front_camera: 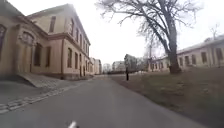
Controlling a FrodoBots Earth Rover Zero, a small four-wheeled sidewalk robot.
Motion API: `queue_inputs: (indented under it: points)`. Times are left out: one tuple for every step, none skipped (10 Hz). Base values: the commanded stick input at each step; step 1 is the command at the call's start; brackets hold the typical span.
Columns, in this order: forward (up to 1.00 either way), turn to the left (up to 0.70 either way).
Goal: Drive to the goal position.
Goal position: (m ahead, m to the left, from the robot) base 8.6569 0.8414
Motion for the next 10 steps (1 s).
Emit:
queue_inputs:
  points:
    - [1.0, 0.01]
    - [1.0, 0.01]
    - [1.0, 0.01]
    - [1.0, 0.01]
    - [1.0, 0.01]
    - [1.0, 0.01]
    - [1.0, 0.24]
    - [1.0, 0.39]
    - [1.0, 0.41]
    - [1.0, 0.41]
